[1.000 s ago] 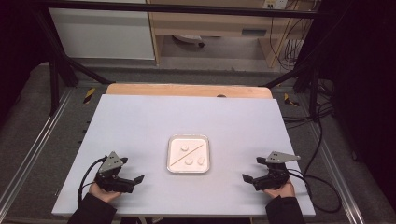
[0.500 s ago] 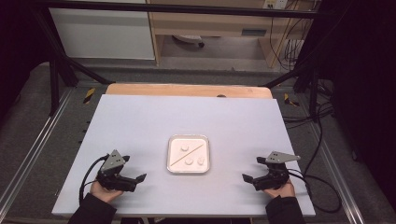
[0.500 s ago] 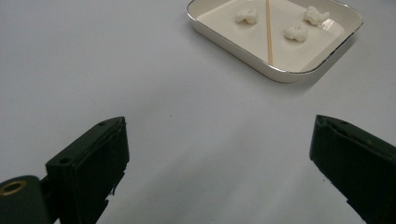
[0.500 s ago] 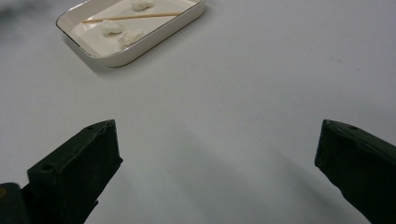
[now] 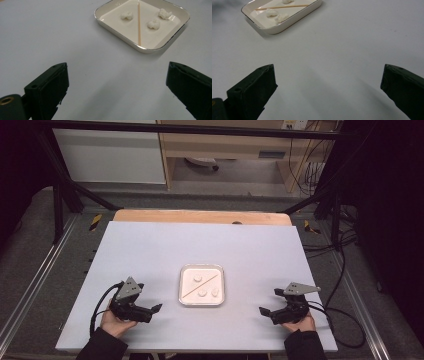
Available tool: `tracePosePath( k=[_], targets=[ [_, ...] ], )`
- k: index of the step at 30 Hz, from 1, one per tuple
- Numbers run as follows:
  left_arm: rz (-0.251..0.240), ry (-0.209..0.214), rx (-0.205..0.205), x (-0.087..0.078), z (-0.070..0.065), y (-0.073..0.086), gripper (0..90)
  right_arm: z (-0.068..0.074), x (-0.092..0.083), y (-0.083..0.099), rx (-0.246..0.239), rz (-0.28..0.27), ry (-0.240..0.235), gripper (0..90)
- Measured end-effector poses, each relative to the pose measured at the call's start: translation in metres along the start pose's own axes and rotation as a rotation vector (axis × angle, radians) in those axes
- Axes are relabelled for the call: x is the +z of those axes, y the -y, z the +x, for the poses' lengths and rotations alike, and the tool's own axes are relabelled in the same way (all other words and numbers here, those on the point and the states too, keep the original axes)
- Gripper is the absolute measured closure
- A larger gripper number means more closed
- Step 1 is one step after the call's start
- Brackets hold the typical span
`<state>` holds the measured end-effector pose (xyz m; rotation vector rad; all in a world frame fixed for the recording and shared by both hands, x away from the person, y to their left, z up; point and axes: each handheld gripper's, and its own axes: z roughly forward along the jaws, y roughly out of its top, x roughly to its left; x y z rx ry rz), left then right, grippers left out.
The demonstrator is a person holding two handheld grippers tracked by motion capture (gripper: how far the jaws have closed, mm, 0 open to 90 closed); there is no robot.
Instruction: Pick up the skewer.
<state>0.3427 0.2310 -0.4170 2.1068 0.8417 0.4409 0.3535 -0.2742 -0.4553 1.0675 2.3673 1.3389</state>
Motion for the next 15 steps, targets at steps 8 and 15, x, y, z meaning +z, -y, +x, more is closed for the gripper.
tracePosePath(
  k=[8,15],
  targets=[
    [0.021,0.004,0.014,0.010,-0.006,-0.017,4.3,0.000,0.001,0.000,-0.004,0.008,0.000,0.7],
    [0.042,0.011,0.030,0.022,-0.013,-0.028,4.3,0.000,0.001,0.000,-0.005,0.013,0.000,0.7]
  ],
)
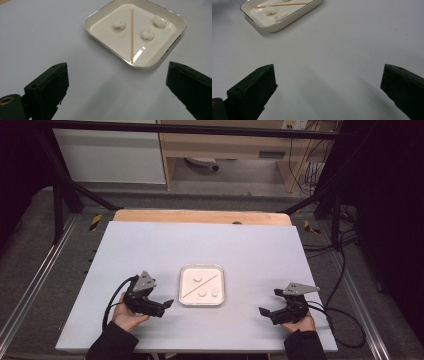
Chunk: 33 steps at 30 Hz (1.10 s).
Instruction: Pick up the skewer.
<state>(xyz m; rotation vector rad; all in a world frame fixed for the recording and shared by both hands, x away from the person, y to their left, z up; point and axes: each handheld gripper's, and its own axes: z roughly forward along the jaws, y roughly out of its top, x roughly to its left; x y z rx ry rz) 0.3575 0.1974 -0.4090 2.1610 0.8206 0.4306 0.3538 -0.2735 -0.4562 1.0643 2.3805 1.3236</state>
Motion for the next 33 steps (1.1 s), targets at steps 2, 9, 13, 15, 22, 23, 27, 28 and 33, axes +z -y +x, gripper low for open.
tracePosePath(
  k=[2,9,13,15,22,23,27,28,33],
  targets=[
    [0.009,-0.001,0.008,0.004,-0.002,-0.004,4.3,0.000,0.000,0.000,0.000,-0.001,-0.001,0.7],
    [0.034,0.008,0.025,0.017,-0.009,-0.018,4.4,0.000,0.000,0.000,-0.002,0.001,0.000,0.7],
    [0.041,0.020,0.033,0.023,-0.013,-0.025,5.5,0.000,0.000,0.000,-0.003,0.000,-0.002,0.7],
    [0.051,0.023,0.044,0.028,-0.016,-0.029,6.1,0.000,0.000,0.000,-0.005,0.001,-0.002,0.7],
    [0.068,0.028,0.051,0.038,-0.021,-0.037,11.3,0.000,0.001,0.000,-0.003,0.006,-0.002,0.7],
    [0.070,0.029,0.052,0.040,-0.022,-0.038,11.3,0.000,0.001,0.000,-0.003,0.006,-0.002,0.7],
    [0.090,0.037,0.052,0.049,-0.023,-0.042,20.5,0.000,0.001,0.000,-0.003,0.007,-0.003,0.7],
    [0.098,0.037,0.055,0.052,-0.024,-0.043,23.1,0.000,0.001,0.000,-0.002,0.007,-0.003,0.7],
    [0.135,0.047,0.055,0.064,-0.026,-0.047,32.4,0.000,0.001,0.000,-0.005,0.008,-0.003,0.7]
  ],
)
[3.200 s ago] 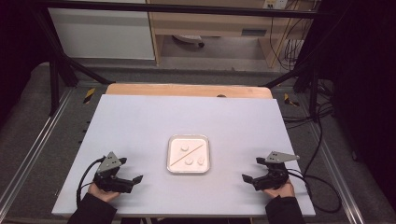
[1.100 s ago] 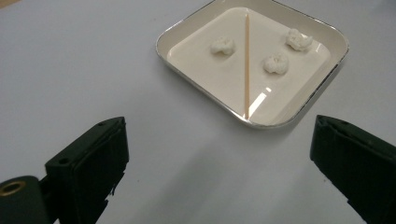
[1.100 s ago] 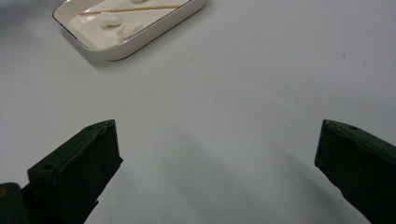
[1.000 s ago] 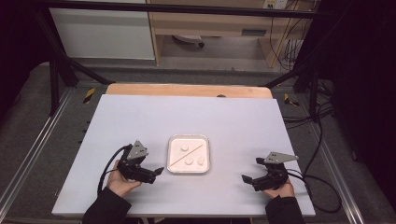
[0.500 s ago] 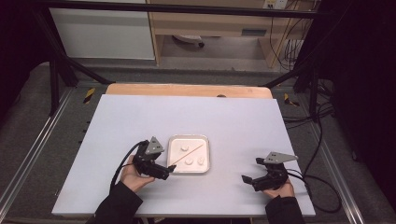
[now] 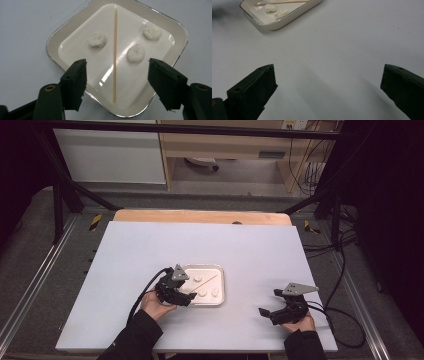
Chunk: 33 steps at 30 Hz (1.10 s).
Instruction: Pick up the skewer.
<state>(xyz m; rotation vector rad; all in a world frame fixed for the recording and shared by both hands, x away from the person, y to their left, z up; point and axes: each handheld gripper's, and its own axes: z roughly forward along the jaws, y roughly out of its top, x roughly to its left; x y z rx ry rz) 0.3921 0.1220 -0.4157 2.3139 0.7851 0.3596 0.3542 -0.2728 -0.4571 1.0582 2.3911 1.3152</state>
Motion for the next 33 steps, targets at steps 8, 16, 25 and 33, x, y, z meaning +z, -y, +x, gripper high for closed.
tracePosePath(
  k=[8,16,25,33],
  targets=[
    [0.039,0.007,0.000,0.015,0.001,-0.001,47.8,0.000,0.000,0.000,0.002,0.001,-0.002,0.7],
    [0.068,0.011,0.019,0.023,0.000,-0.001,62.9,0.000,0.000,0.000,0.001,0.002,-0.004,0.7],
    [0.078,0.006,0.030,0.026,-0.002,0.000,76.3,0.000,0.000,0.000,-0.002,0.003,-0.002,0.7],
    [0.075,-0.002,0.029,0.026,-0.005,0.000,84.4,0.000,0.000,0.000,-0.002,0.002,-0.002,0.7]
  ],
)
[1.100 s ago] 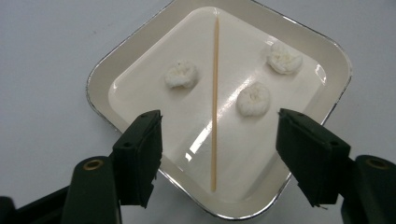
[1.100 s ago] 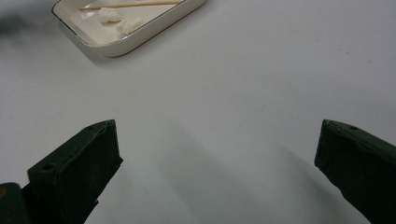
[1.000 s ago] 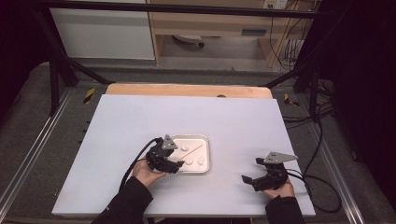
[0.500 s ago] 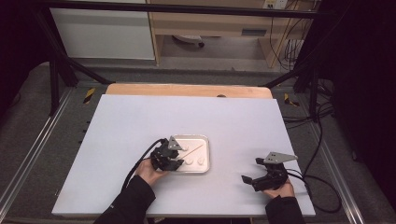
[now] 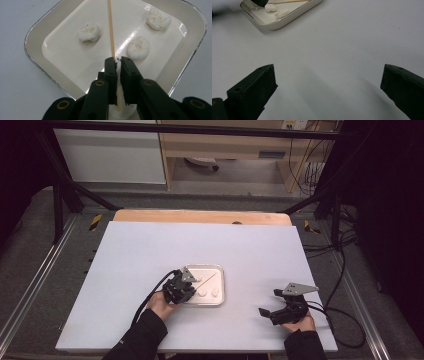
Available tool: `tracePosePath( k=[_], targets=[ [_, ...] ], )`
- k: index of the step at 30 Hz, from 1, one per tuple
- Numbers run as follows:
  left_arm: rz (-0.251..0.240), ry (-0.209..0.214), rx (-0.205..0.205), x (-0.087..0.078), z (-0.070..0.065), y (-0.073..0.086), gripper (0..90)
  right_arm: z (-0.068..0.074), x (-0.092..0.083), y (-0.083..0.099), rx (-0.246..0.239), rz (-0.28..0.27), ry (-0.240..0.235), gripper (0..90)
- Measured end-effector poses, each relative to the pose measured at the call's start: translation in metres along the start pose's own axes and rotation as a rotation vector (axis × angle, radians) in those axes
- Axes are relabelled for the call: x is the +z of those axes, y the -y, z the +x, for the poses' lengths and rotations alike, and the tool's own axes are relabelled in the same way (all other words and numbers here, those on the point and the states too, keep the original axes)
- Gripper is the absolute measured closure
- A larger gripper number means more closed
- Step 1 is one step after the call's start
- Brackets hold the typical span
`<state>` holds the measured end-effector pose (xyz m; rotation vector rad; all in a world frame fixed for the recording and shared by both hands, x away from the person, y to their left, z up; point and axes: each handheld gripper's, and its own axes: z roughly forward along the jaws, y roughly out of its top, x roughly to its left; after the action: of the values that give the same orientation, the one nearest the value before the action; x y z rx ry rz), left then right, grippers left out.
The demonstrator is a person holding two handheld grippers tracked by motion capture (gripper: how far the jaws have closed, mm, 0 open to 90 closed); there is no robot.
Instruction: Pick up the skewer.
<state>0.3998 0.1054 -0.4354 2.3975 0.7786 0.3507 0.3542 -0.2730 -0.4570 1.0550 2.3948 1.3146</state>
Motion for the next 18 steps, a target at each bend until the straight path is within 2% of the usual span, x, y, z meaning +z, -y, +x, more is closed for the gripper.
tracePosePath(
  k=[3,7,18],
  targets=[
    [0.001,-0.016,-0.003,0.0001,-0.0009,0.0001,87.0,0.0001,0.0000,0.0001,0.000,-0.001,0.001,0.7],
    [-0.005,-0.011,-0.023,0.0001,0.0000,0.0007,87.2,0.0000,-0.0001,0.0000,-0.001,0.000,0.000,0.7],
    [-0.031,0.002,-0.032,-0.0012,0.0019,0.0043,88.4,0.0001,0.0002,0.0001,-0.002,0.000,0.000,0.7]
  ],
)
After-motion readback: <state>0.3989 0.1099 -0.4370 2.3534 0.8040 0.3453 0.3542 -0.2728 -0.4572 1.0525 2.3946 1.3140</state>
